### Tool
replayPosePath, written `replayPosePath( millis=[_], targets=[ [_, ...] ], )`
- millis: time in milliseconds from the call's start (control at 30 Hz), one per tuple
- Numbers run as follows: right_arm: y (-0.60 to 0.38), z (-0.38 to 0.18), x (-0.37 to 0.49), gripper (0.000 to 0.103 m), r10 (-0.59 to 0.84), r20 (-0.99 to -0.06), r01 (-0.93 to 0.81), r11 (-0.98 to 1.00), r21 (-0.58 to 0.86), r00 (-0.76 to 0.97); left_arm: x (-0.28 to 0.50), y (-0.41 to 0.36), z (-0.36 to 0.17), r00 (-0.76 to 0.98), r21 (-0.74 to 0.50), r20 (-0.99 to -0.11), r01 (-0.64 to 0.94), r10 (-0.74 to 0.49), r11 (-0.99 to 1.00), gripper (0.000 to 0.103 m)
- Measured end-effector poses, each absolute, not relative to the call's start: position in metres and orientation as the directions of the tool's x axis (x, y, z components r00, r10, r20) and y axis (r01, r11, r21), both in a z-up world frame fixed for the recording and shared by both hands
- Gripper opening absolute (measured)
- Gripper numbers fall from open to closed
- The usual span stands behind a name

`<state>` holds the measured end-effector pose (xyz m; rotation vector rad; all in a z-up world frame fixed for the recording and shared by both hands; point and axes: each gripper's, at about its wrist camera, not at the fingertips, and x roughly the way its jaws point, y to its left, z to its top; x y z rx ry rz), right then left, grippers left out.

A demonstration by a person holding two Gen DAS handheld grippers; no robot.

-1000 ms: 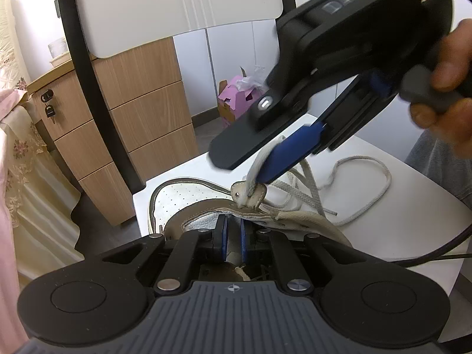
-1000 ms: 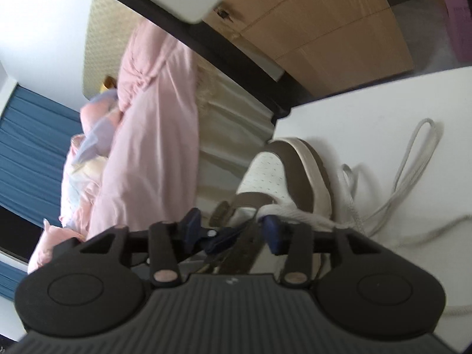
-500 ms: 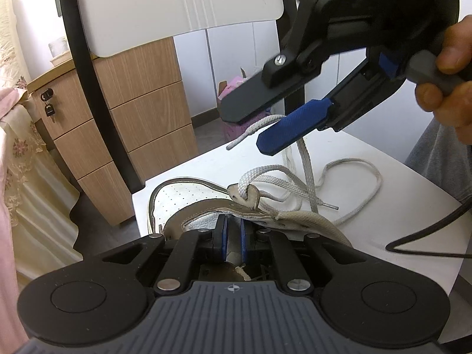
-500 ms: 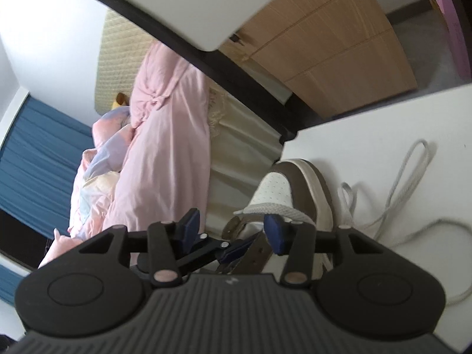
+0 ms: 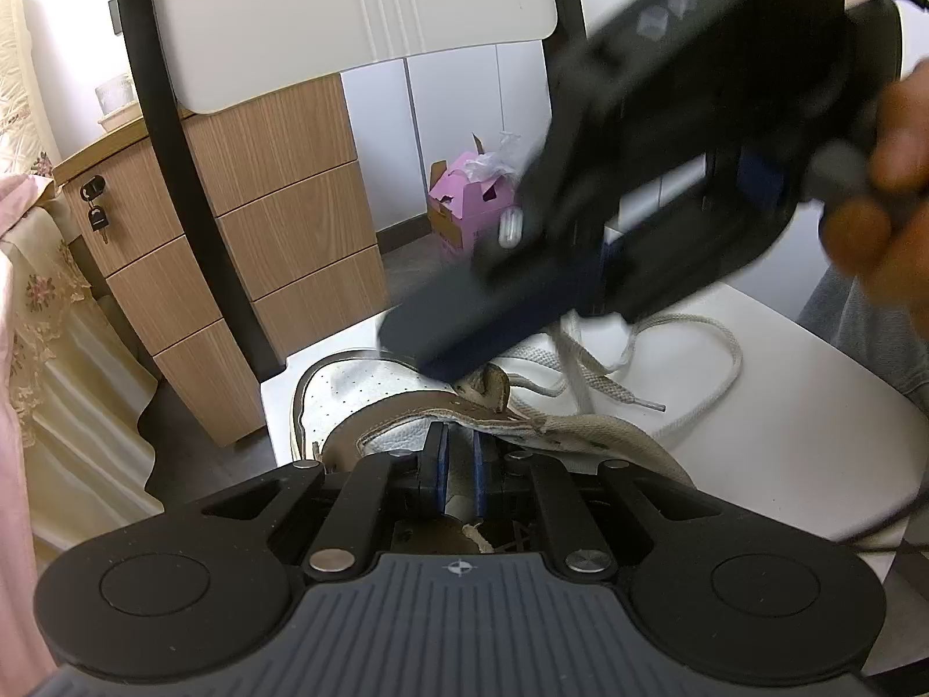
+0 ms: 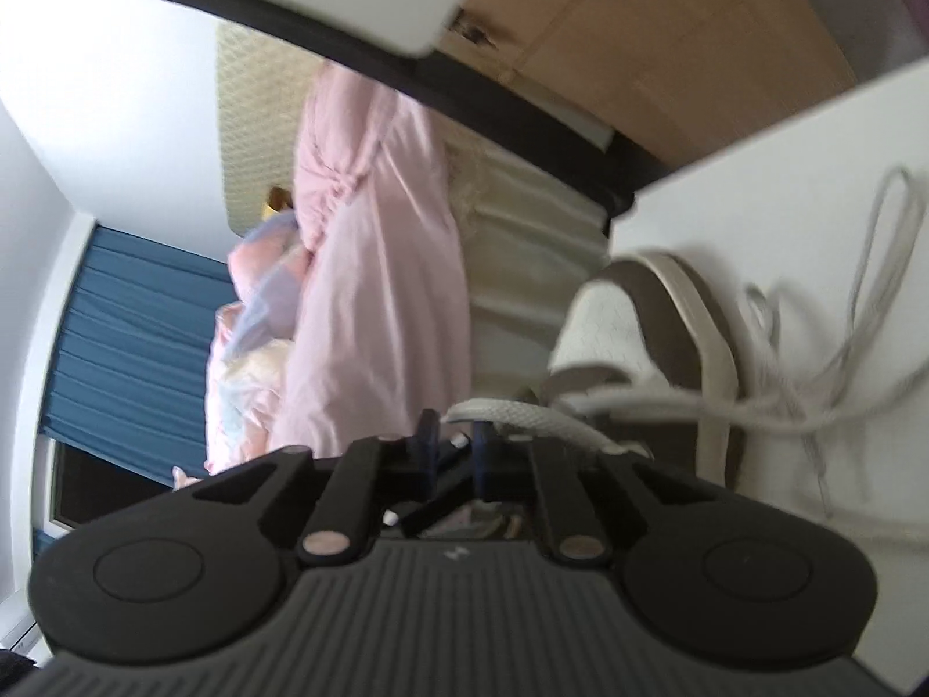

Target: Lace up shoes with both hands

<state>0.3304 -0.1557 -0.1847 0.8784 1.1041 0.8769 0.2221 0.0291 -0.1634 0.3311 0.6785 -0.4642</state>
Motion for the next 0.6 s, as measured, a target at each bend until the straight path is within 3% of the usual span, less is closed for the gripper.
replayPosePath(
  millis=[100,300,600],
  targets=[
    [-0.1507,-0.1914,0.3289,0.003,0.911,-0.361,-0.120,0.389,0.913,0.200,0.2222,0.0296,-0.1634,0.684,0.139,-0.664,0.510,-0.302,0.849,0.010],
    [-0.1527,-0.1888,0.3282,0.003,0.895,-0.390,-0.146,0.425,0.893,0.219,0.2221,0.0331,-0.1609,0.684,0.121,-0.666,0.492,-0.297,0.862,0.010],
    [-0.1578,-0.1834,0.3283,0.003,0.879,-0.412,-0.188,0.458,0.869,0.239,0.2139,0.0325,-0.1544,0.715,0.191,-0.659,0.461,-0.235,0.866,0.013]
  ],
)
